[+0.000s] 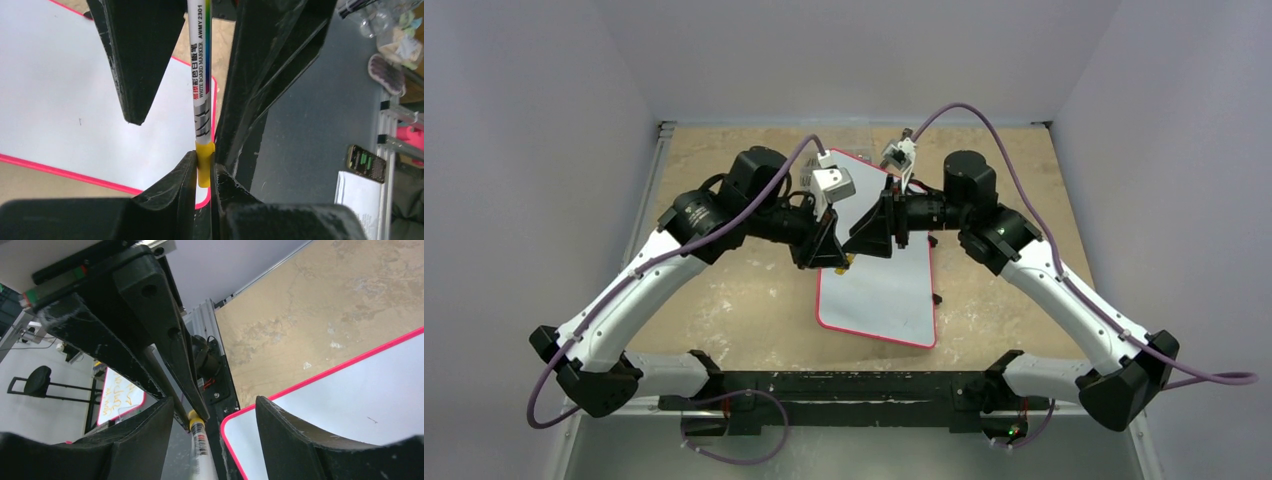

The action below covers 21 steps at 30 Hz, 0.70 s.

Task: Write a sentence on the whiteboard
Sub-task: Pick up the whiteboard marker at the center of the board.

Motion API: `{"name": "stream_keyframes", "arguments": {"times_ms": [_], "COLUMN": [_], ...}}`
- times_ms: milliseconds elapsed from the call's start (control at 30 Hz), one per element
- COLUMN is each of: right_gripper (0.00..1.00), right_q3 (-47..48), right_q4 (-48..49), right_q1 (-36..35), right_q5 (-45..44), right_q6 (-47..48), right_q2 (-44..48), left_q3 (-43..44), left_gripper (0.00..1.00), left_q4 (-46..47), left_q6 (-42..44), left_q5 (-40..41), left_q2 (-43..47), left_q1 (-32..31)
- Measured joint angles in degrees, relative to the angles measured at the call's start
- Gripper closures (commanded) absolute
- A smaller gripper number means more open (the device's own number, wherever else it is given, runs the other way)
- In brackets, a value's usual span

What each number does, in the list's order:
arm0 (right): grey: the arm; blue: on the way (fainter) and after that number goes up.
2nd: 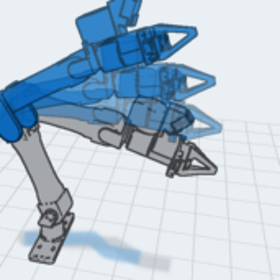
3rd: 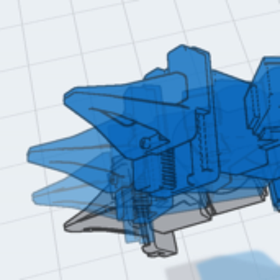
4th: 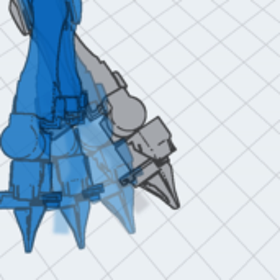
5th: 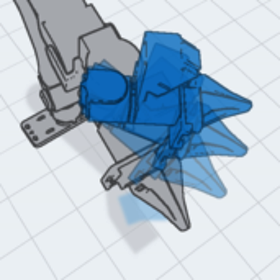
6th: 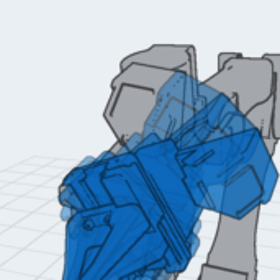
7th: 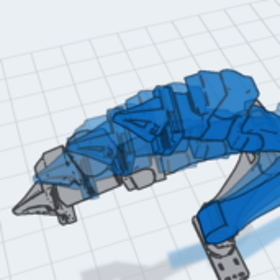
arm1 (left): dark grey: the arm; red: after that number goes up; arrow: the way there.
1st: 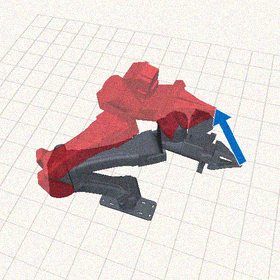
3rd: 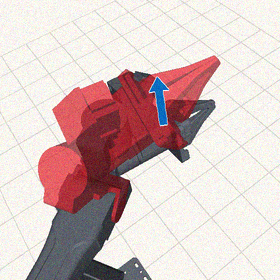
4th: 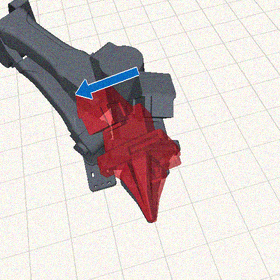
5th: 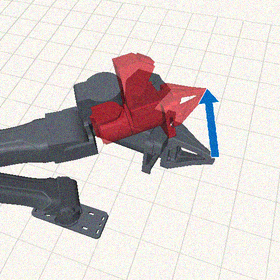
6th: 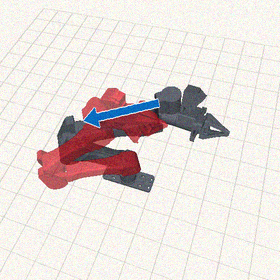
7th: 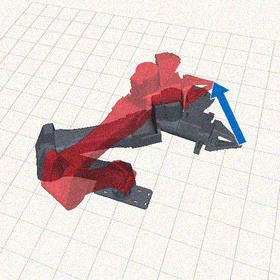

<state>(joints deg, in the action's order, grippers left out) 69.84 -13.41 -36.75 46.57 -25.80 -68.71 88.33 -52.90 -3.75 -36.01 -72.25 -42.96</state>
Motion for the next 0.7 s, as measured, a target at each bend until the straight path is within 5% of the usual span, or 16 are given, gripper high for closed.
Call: {"name": "stream_keyframes", "arguments": {"times_ms": [267, 700], "right_gripper": [0.41, 0.45], "right_q3": [0.0, 0.0], "right_q4": [-3.8, -6.6], "right_q1": [-0.1, -0.2], "right_q5": [3.4, 4.6], "right_q6": [1.6, 3.7], "right_q2": [1.4, 0.3], "left_q3": [0.2, 0.2], "left_gripper": [1.0, 1.0], "left_q4": [-7.6, -8.5], "left_q6": [13.2, 16.8], "left_q5": [3.7, 4.0], "left_q2": [0.6, 0.9], "left_q1": [-1.1, -1.9]}}
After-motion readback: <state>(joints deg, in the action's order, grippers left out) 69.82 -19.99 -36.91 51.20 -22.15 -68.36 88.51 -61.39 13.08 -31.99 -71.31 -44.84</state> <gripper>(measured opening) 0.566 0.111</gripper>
